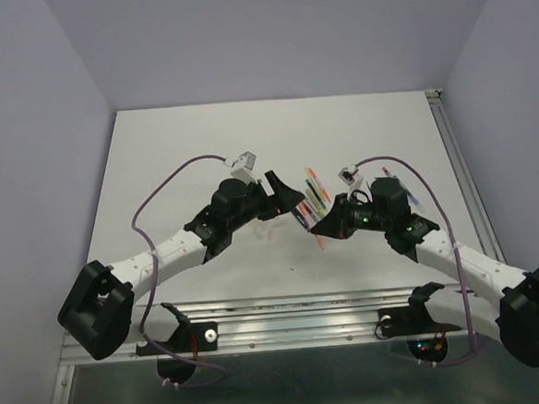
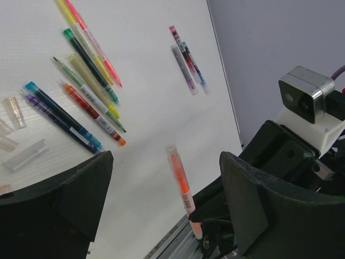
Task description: Open the pen caps
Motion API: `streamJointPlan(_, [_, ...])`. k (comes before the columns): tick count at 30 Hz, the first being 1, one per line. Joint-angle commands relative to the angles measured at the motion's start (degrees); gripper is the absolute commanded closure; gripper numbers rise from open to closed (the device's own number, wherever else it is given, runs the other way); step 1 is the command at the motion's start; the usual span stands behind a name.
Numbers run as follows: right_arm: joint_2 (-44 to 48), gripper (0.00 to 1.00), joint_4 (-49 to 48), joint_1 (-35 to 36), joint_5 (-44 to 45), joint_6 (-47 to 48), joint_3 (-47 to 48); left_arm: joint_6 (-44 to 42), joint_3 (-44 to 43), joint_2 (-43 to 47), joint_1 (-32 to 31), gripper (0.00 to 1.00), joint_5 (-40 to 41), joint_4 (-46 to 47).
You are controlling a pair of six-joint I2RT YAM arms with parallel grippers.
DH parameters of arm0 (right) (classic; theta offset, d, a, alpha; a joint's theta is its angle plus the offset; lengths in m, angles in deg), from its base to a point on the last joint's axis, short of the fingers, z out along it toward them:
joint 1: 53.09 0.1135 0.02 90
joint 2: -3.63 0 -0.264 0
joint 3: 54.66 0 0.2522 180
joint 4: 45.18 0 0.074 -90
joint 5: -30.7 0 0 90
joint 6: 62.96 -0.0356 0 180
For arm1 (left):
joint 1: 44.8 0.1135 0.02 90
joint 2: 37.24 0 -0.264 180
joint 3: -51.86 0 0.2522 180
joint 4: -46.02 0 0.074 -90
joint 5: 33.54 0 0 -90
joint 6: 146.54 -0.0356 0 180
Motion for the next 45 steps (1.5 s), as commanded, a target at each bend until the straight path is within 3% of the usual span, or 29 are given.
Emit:
streamJointPlan(1, [-0.3,0.99,-5.8,1.3,-1.5,-0.5,0.6,1.4,-1.8,-0.9,-0.5,0.15,-1.0,4.4])
streamJointPlan(12, [-2.8,0.99,-8.4,2.5,-1.3,-1.2,1.7,1.4,-2.8,-2.4,-0.8,0.54,-3.4,4.9])
streamJointPlan(19, [-4.4,0.99,-10.3,2.8,-0.8,-1.7,1.6,1.0,-2.2,-1.7,-0.9,1.0,-4.6,5.8])
streamJointPlan(26, [-4.8,0.99,-11.2,5.5,-4.3,-3.3,-0.4,2.2,-1.0,0.1,0.3,1.0,0.9,5.6])
streamJointPlan(34, [-1.8,0.99,-16.1,17.8,-4.0,-9.7,-9.1,2.1,-0.8,4.6,12.7,1.0,0.4,5.3])
streamJointPlan(45, [-5.0,0.99,-22.9,21.7,-9.1,-12.7,-10.9,0.9,-2.2,8.5,19.9,1.0,5.6,-1.3])
